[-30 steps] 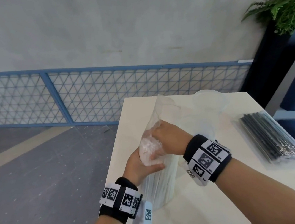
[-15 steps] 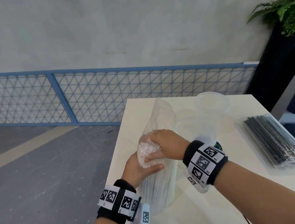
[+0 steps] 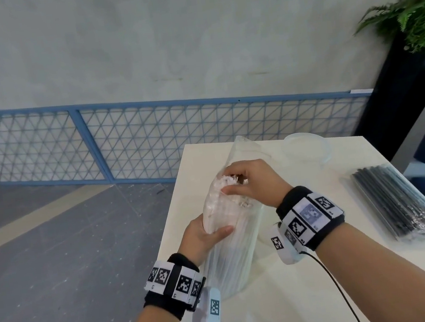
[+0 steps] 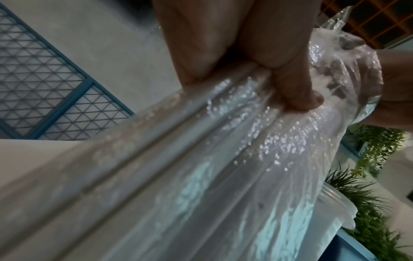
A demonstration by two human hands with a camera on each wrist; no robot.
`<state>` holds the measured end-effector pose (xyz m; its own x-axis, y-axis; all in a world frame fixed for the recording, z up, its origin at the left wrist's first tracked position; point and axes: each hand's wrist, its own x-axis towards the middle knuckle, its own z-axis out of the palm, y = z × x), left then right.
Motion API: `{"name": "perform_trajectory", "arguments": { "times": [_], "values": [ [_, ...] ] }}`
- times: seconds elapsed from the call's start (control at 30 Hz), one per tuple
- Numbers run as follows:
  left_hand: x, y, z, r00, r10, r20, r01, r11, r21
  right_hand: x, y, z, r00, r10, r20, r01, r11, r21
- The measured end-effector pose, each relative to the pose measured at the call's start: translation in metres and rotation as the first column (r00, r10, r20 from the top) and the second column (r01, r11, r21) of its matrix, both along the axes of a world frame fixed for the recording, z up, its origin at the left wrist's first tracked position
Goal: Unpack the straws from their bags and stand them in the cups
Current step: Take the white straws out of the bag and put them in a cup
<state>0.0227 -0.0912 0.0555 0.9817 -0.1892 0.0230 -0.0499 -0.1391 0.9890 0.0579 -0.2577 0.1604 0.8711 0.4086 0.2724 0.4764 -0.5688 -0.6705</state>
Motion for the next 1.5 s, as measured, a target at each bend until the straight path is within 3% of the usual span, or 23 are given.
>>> {"name": "perform_trajectory", "arguments": {
  "times": [0.13, 0.33, 0.53, 0.63, 0.87, 1.1, 1.37, 1.5],
  "values": [
    [-0.001, -0.001, -0.002, 0.999, 0.049, 0.004, -0.049, 0.999, -0.014, -0.011, 0.004, -0.012, 0.988, -0.126, -0.084, 0.141, 0.969, 0.203],
    [0.001, -0.007, -0.002, 0.996, 0.087, 0.025, -0.087, 0.996, 0.016, -0.018, 0.016, -0.043, 0.955, -0.245, -0.164, 0.25, 0.968, 0.009],
    [0.003, -0.003, -0.002, 0.999, -0.009, 0.038, 0.009, 1.0, 0.018, -0.017, 0.025, -0.058, 0.954, -0.257, -0.153, 0.277, 0.953, 0.124],
    [0.004, -0.003, -0.004, 1.0, 0.016, 0.018, -0.016, 1.0, -0.02, -0.016, 0.03, -0.059, 0.959, -0.259, -0.118, 0.278, 0.942, 0.19],
    [0.005, -0.008, 0.0, 0.998, 0.056, -0.026, -0.058, 0.993, -0.102, -0.007, 0.028, -0.05, 0.935, -0.197, -0.296, 0.3, 0.882, 0.364],
    [0.01, -0.01, 0.006, 0.998, 0.06, 0.031, -0.059, 0.997, -0.047, 0.001, 0.021, -0.018, 0.937, -0.108, -0.332, 0.296, 0.75, 0.592],
    [0.009, -0.009, 0.015, 0.993, 0.084, 0.081, -0.087, 0.995, 0.039, -0.005, 0.025, -0.032, 0.929, -0.189, -0.318, 0.346, 0.747, 0.567],
    [0.01, -0.005, 0.014, 0.998, 0.051, 0.043, -0.053, 0.998, 0.04, -0.002, 0.027, -0.027, 0.929, -0.092, -0.357, 0.327, 0.653, 0.683]
  ]
}}
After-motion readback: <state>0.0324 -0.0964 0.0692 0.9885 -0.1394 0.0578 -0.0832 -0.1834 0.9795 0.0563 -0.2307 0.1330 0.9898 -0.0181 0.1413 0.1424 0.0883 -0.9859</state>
